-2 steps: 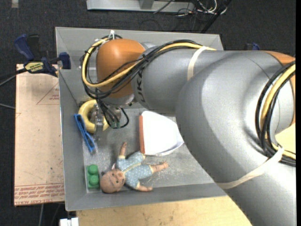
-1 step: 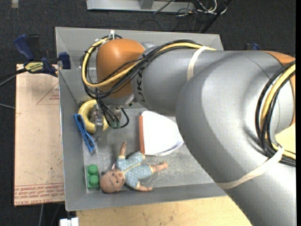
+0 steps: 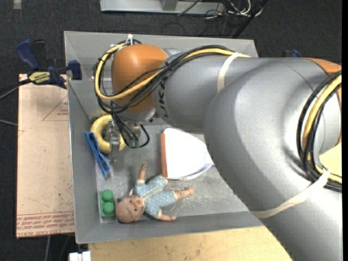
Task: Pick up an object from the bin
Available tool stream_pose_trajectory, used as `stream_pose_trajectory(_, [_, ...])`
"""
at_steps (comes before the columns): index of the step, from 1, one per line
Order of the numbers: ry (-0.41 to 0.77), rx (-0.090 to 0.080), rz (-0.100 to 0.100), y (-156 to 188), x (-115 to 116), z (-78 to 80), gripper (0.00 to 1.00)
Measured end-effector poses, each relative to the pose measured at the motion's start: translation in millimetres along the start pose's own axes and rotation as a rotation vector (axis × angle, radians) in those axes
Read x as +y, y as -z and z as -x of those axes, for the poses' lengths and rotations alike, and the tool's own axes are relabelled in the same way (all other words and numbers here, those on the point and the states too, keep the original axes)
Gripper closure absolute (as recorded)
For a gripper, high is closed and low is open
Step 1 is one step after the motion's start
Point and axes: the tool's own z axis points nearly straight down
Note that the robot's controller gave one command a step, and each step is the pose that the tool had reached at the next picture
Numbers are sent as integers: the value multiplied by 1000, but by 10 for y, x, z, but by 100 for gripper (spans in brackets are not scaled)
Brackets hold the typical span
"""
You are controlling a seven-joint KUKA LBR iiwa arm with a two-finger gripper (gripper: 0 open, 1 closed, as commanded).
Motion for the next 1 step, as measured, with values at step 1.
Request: stream_pose_trajectory(1, [0, 2, -1, 89, -3, -7, 100])
